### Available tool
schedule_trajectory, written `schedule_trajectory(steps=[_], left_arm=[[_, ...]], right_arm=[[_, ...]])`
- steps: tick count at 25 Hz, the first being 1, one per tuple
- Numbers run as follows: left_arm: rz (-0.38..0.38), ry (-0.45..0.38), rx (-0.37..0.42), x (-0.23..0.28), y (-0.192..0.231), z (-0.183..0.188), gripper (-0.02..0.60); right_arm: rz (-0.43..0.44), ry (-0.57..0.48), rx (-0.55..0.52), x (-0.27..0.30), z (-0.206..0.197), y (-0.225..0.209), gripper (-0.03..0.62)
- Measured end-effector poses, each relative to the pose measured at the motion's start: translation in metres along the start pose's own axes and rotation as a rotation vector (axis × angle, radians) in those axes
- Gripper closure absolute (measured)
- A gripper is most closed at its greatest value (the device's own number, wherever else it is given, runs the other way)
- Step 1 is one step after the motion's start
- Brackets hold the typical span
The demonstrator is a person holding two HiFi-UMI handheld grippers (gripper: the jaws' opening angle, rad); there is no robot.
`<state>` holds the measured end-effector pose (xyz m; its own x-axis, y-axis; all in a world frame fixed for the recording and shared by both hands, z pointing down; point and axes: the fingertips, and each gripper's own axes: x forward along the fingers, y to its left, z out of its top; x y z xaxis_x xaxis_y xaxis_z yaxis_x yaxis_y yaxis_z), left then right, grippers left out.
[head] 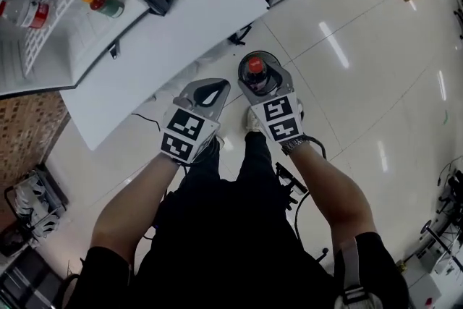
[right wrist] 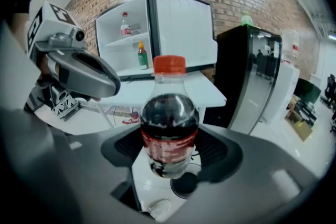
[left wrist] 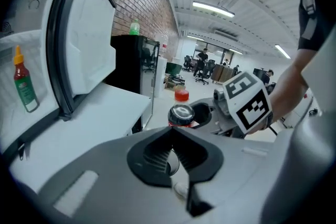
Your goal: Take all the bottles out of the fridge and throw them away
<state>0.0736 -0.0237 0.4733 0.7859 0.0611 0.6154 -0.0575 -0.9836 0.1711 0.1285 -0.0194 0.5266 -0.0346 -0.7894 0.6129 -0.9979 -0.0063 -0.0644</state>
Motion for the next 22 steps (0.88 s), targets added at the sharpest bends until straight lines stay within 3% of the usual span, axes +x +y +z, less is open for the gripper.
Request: schedule_trajectory(steps=[7, 13, 22], left_arm=[[-0.059, 0.117, 0.036, 0.062, -0.022, -0.036, 0.578], [-0.081, 0.172, 0.014, 0.108, -0.022, -0.066, 0.578], [-0.101, 0.237, 0.007, 0.165, -0.006, -0.1, 0.578]], right_arm=[[-0.005, 0.114, 0.088, 0.036, -0.094, -0.037, 0.287], [-0.014, 0.216, 0.174, 0.08, -0.175, -0.062, 0.287], [-0.005, 0.333, 0.272, 0.15, -0.255, -0.079, 0.287]])
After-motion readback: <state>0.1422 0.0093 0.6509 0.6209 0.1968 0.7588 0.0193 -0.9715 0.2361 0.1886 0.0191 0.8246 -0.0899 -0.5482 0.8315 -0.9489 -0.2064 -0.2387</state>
